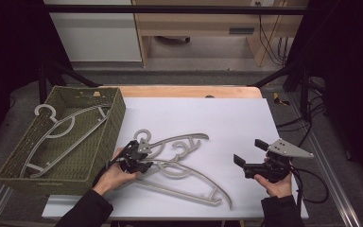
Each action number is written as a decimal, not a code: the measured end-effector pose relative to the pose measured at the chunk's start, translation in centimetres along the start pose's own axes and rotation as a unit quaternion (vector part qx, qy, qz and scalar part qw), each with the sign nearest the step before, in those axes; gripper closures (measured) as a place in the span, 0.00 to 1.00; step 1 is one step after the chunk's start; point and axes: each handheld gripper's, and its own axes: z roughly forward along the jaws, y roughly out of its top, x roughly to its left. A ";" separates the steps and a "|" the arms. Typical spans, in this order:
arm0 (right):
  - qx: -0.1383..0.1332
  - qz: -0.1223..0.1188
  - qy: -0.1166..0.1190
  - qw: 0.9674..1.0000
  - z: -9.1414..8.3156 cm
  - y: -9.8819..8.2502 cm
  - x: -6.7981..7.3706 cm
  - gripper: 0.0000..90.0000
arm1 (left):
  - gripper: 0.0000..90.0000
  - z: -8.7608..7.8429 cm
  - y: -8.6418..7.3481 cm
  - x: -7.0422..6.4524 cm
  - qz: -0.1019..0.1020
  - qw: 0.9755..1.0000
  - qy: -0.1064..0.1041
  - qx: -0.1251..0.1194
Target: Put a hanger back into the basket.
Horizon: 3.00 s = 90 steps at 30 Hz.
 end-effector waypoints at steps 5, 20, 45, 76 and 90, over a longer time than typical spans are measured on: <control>0.000 -0.001 0.000 1.000 0.1 0.0 0.0 0.01 | 0.69 0.1 0.0 0.0 -0.003 1.000 0.008 0.006; -0.001 -0.001 0.001 1.000 -0.1 0.0 0.0 0.01 | 0.76 -0.8 0.0 -0.8 0.025 0.999 0.010 0.038; -0.004 -0.003 0.002 1.000 -0.3 0.1 0.0 0.02 | 0.89 -1.1 0.3 -1.0 -0.008 0.999 -0.001 0.046; -0.006 -0.003 0.001 1.000 -0.5 0.2 0.0 0.02 | 0.91 -2.2 0.4 -1.5 -0.038 0.999 -0.021 -0.031; -0.007 -0.004 -0.001 1.000 -0.6 0.2 -0.1 0.02 | 0.91 -6.2 0.7 -1.3 -0.052 0.993 -0.017 -0.103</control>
